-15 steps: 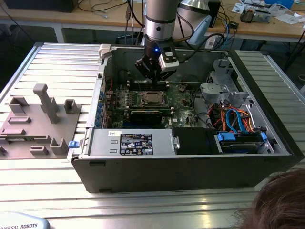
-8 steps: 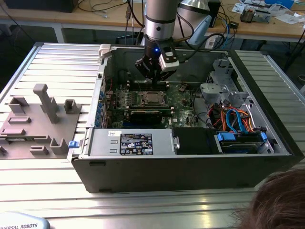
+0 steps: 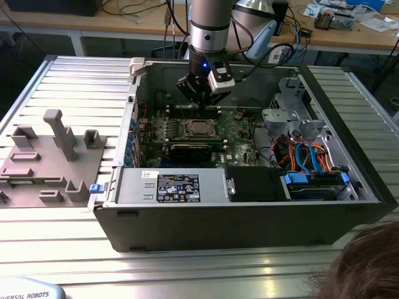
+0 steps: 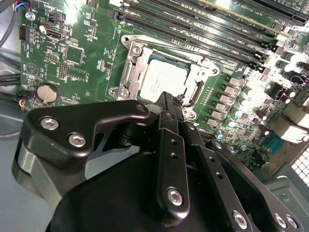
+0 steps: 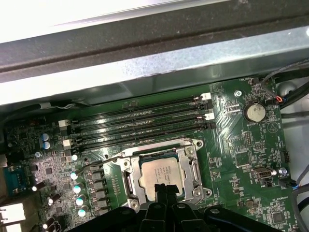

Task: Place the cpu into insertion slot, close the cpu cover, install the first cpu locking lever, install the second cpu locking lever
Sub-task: 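Install the first cpu locking lever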

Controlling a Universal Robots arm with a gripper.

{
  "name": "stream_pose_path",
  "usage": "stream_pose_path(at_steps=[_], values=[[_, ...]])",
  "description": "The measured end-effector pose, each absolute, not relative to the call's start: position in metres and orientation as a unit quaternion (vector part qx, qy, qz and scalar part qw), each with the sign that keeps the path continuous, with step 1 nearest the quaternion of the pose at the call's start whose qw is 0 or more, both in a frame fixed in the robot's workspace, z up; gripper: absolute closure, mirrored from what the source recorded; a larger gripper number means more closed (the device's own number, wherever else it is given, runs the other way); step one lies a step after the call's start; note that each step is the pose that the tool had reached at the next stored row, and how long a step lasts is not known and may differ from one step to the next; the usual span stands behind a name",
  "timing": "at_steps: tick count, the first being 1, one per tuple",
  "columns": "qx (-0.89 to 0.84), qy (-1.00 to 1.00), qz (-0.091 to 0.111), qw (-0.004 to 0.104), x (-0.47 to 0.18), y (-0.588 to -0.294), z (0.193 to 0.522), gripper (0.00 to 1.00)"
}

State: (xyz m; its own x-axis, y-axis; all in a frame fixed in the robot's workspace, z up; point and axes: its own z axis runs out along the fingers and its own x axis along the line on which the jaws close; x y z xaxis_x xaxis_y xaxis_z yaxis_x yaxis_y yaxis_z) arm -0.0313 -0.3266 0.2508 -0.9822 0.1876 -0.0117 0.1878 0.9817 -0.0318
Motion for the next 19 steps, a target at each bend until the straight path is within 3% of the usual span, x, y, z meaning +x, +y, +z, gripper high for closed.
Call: stream_pose_path(at_steps=[19], values=[[0.086, 0.996, -0.016, 0.004, -0.0313, -0.3266, 0.2508, 0.89]])
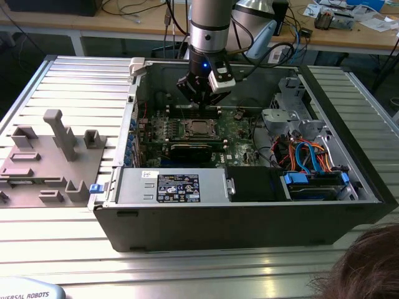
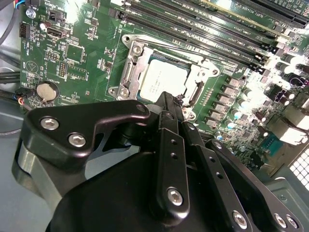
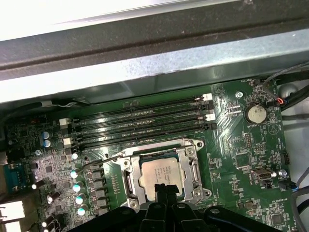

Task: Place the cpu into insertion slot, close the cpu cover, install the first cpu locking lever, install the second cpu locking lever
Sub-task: 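Install the first cpu locking lever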

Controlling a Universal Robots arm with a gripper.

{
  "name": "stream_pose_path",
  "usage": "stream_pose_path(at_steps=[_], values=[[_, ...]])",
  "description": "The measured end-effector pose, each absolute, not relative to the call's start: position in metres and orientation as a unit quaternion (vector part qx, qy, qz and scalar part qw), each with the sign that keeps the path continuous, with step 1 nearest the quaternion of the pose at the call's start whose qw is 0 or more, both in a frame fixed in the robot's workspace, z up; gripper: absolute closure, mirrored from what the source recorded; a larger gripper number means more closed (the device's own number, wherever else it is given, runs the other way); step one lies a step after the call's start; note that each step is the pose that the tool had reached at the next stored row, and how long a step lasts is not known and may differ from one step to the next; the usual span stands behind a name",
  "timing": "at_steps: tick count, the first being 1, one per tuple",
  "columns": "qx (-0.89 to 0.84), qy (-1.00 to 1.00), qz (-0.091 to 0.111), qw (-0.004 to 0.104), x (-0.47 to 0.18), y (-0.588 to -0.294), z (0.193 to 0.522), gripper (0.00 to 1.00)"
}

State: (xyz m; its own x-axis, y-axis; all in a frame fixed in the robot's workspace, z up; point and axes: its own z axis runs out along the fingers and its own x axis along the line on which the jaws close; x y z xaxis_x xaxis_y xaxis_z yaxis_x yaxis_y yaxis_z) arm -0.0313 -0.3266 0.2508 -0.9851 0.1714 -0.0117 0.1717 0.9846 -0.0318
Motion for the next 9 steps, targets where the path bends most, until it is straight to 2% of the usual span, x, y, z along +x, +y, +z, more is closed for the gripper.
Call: stream_pose_path(at_steps=[9], values=[[0.083, 0.996, -0.016, 0.005, -0.0313, -0.3266, 0.2508, 0.89]])
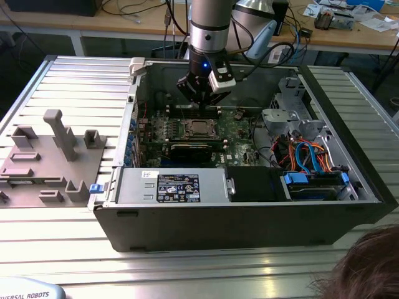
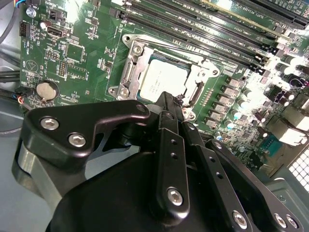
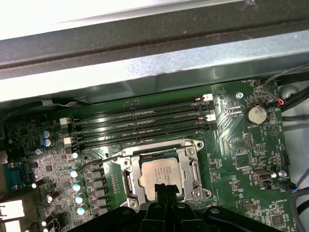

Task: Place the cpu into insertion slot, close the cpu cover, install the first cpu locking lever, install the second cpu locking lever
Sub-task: 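Install the first cpu locking lever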

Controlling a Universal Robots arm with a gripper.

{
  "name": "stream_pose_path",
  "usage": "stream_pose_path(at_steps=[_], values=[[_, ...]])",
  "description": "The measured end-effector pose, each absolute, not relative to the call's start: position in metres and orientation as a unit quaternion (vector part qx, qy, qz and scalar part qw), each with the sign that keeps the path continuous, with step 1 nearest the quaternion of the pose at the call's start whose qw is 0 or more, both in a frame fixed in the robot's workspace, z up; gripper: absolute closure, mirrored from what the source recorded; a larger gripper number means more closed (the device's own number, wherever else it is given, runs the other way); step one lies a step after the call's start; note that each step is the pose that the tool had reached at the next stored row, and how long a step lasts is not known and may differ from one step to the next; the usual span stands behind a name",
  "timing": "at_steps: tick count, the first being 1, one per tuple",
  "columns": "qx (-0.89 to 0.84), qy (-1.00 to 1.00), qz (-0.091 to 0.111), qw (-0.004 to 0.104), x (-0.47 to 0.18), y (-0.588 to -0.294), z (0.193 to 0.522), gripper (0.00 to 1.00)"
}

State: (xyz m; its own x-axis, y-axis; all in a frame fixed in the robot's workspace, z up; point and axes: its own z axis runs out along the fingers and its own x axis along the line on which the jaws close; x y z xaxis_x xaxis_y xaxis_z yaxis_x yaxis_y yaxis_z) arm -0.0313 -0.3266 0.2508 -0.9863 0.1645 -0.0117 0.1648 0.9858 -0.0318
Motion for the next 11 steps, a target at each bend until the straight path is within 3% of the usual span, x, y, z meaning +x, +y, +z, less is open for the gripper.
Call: stream_pose_path(at_steps=[11], values=[[0.078, 0.997, -0.016, 0.005, -0.0312, -0.3266, 0.2508, 0.89]])
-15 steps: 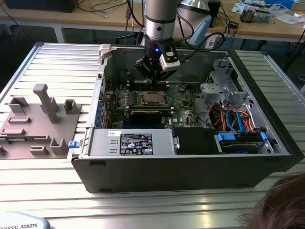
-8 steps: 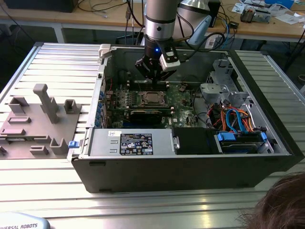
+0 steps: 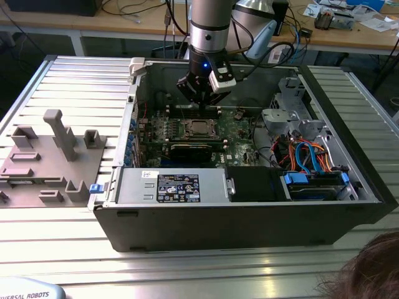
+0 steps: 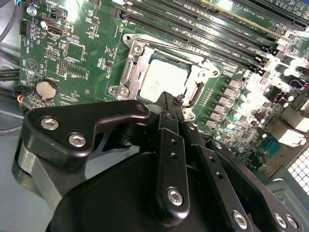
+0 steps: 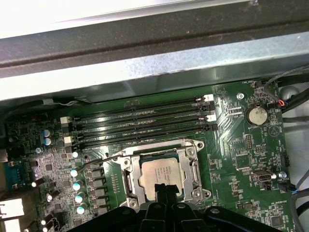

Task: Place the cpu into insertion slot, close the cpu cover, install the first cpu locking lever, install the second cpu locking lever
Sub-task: 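Install the first cpu locking lever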

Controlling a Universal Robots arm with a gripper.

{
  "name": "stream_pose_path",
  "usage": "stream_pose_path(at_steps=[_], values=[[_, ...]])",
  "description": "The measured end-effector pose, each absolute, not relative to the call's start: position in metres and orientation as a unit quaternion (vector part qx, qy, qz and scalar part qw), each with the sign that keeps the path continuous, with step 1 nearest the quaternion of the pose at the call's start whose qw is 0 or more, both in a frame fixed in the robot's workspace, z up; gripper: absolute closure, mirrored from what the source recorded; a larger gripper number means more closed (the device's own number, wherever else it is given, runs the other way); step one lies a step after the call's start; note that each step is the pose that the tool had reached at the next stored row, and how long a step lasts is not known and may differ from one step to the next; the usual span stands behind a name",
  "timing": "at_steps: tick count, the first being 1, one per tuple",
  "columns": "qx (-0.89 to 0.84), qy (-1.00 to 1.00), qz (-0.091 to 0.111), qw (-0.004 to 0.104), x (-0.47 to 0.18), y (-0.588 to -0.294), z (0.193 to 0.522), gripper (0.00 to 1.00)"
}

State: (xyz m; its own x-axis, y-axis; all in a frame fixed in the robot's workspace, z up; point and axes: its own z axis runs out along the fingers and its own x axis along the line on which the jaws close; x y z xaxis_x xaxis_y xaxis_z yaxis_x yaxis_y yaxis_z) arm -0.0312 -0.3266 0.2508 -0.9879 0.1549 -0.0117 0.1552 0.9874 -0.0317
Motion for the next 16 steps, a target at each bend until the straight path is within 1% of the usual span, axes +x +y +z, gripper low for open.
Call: stream_pose_path(at_steps=[16], values=[[0.07, 0.997, -0.016, 0.005, -0.0312, -0.3266, 0.2508, 0.89]])
